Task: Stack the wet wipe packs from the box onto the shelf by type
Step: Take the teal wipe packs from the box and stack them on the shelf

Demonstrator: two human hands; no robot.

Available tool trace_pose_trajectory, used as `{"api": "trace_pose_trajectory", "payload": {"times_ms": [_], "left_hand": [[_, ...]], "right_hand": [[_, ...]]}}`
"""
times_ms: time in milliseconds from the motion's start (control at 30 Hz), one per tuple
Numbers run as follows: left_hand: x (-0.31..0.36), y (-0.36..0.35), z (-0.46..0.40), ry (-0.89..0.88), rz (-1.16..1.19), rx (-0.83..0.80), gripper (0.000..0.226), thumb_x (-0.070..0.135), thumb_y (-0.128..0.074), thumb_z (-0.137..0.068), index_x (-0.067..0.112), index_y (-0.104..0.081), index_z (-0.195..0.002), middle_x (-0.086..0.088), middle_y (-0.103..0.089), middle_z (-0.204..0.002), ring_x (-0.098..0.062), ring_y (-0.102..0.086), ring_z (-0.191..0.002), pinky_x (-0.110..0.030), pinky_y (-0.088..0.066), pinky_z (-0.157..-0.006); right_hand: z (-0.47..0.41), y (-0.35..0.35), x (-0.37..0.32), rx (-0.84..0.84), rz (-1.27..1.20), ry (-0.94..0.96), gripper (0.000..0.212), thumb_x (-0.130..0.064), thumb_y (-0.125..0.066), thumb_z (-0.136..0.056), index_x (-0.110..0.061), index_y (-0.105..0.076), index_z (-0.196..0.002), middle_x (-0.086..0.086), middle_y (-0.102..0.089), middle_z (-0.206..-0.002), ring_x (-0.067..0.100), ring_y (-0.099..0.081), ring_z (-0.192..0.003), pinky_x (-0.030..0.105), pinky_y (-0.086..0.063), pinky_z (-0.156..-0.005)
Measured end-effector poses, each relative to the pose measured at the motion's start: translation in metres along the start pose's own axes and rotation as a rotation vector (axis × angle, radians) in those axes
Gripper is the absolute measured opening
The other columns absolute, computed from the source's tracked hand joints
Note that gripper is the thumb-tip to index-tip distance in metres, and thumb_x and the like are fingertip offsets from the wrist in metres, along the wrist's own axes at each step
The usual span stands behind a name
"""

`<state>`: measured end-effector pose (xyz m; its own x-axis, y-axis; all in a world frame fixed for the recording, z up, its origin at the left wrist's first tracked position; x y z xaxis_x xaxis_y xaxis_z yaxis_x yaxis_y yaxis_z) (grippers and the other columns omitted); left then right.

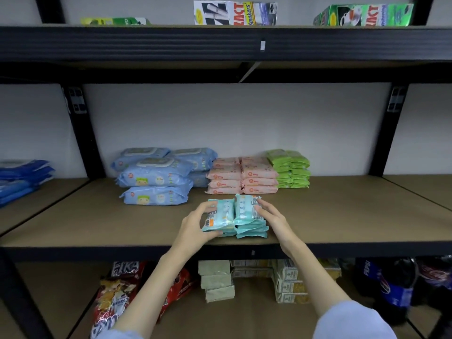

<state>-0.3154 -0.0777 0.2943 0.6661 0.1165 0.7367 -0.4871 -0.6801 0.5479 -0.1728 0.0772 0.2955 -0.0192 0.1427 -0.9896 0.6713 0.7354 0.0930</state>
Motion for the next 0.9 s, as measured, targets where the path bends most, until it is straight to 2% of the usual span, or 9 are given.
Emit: {"api": "trace_pose_trajectory", "payload": {"times_ms": [100,167,333,433,500,600,700,833,900], "left_hand": [[0.007,0.006,0.007,-0.067,0.026,0.036,0.069,0.017,-0.080,-0.070,0.044,-0.043,-0.122,0.013,-0.065,-0.111,0.005,-0.053,-0.106,0.004,-0.032,-0.082],[0.017,0.013,0.010,-0.106,0.055,0.082,0.068,0.020,-0.079,-0.071,0.050,-0.040,-0.119,0.016,-0.068,-0.103,0.010,-0.054,-0.104,0.005,-0.031,-0.084],[0.036,0.031,-0.015,-0.153,0.188,0.252,0.062,0.031,-0.070,-0.078,0.049,-0.037,-0.128,0.020,-0.056,-0.120,-0.005,-0.056,-0.107,-0.025,-0.043,-0.093],[0.036,0.032,-0.042,-0.107,0.230,0.214,0.052,0.027,-0.064,-0.085,0.054,-0.039,-0.121,0.007,-0.063,-0.111,-0.003,-0.061,-0.100,-0.030,-0.054,-0.082],[0.029,0.027,-0.056,-0.060,0.208,0.175,0.044,0.028,-0.060,-0.089,0.056,-0.042,-0.117,0.008,-0.064,-0.109,-0.006,-0.062,-0.100,-0.036,-0.054,-0.085],[0.014,0.017,-0.065,0.032,0.268,0.117,0.032,0.023,-0.053,-0.093,0.039,-0.046,-0.120,0.003,-0.059,-0.116,-0.018,-0.056,-0.113,-0.037,-0.048,-0.094],[0.005,0.007,-0.056,0.159,0.406,0.019,0.046,0.015,-0.059,-0.089,0.020,-0.039,-0.130,-0.004,-0.055,-0.119,-0.017,-0.053,-0.111,-0.025,-0.048,-0.085],[-0.010,-0.006,-0.036,0.284,0.487,-0.123,0.057,0.011,-0.063,-0.086,0.021,-0.034,-0.135,-0.002,-0.048,-0.127,-0.010,-0.047,-0.113,-0.022,-0.040,-0.091],[-0.014,-0.009,-0.031,0.291,0.492,-0.166,0.051,0.012,-0.061,-0.087,0.029,-0.039,-0.130,-0.002,-0.047,-0.133,-0.011,-0.048,-0.113,-0.018,-0.042,-0.086]], "right_hand": [[0.000,0.001,0.000,-0.001,0.017,-0.001,0.046,-0.034,-0.053,-0.092,-0.025,-0.045,-0.137,-0.001,-0.042,-0.144,0.011,-0.038,-0.129,0.022,-0.026,-0.096],[0.000,0.000,0.000,-0.005,0.018,-0.001,0.047,-0.033,-0.053,-0.092,-0.026,-0.044,-0.137,-0.002,-0.042,-0.144,0.010,-0.038,-0.127,0.021,-0.026,-0.096],[0.001,-0.001,0.000,-0.004,0.010,-0.005,0.049,-0.031,-0.055,-0.091,-0.024,-0.043,-0.138,-0.001,-0.044,-0.141,0.009,-0.041,-0.120,0.018,-0.032,-0.091],[0.001,-0.001,0.000,0.001,-0.006,-0.021,0.048,-0.029,-0.055,-0.091,-0.023,-0.043,-0.138,-0.002,-0.047,-0.136,0.007,-0.043,-0.115,0.008,-0.039,-0.073],[0.000,0.000,0.001,0.007,-0.021,-0.027,0.047,-0.029,-0.055,-0.091,-0.024,-0.045,-0.137,-0.003,-0.048,-0.133,0.007,-0.044,-0.114,0.008,-0.038,-0.071],[-0.002,0.001,0.002,0.019,-0.035,-0.025,0.045,-0.029,-0.055,-0.091,-0.024,-0.046,-0.135,-0.005,-0.049,-0.130,0.007,-0.044,-0.114,0.006,-0.039,-0.072],[-0.002,-0.001,0.000,0.048,-0.030,-0.028,0.040,-0.028,-0.055,-0.092,-0.021,-0.049,-0.132,-0.007,-0.051,-0.120,0.005,-0.046,-0.107,-0.003,-0.039,-0.064],[-0.012,0.000,-0.006,0.160,0.051,-0.055,0.034,-0.039,-0.060,-0.087,-0.017,-0.060,-0.113,-0.001,-0.059,-0.121,0.010,-0.053,-0.105,0.012,-0.041,-0.077],[-0.022,0.000,-0.012,0.245,0.287,-0.074,0.042,-0.053,-0.063,-0.080,-0.019,-0.061,-0.104,0.003,-0.059,-0.121,0.017,-0.055,-0.109,0.028,-0.044,-0.091]]}}
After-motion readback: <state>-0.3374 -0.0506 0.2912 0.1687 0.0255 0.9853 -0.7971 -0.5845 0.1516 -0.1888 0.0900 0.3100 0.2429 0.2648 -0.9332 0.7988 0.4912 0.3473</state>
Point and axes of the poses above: each hand's wrist, its own z-axis away from the middle knuckle, its own y-axis out of the back of the hand, x = y × z, the point moved 3 cm from there along -z, towards the middle knuckle
